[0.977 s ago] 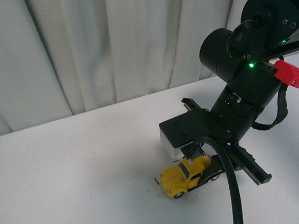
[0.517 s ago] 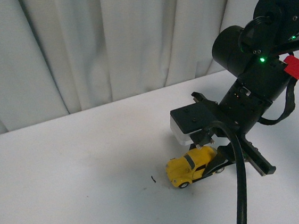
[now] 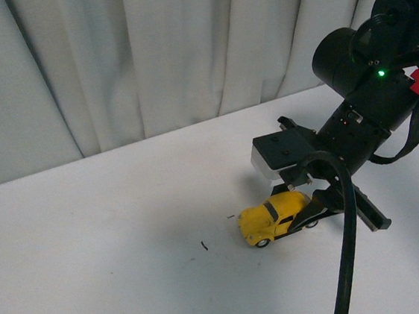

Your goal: Wind up and store yellow beetle toy

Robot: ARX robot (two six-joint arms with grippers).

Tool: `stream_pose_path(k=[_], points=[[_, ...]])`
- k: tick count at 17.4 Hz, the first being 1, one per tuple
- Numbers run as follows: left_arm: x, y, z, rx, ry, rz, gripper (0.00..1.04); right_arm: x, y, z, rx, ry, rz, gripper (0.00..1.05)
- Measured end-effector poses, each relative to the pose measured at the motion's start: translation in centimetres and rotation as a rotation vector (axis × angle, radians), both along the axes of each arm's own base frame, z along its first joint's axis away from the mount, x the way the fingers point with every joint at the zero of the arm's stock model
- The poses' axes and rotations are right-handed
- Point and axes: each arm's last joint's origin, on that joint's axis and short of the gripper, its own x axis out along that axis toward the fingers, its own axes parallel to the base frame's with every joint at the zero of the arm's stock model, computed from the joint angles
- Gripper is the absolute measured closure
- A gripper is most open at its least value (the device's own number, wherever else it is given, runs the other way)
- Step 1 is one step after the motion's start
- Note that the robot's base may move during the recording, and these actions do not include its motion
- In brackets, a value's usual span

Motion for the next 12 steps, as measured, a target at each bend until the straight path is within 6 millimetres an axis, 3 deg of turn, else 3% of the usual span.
stream_pose_path(k=[12], points=[[0.0, 0.0, 0.0, 0.0, 0.0, 0.0, 0.07, -3.2, -6.2, -0.5, 0.021, 0.006, -0.159, 0.62]])
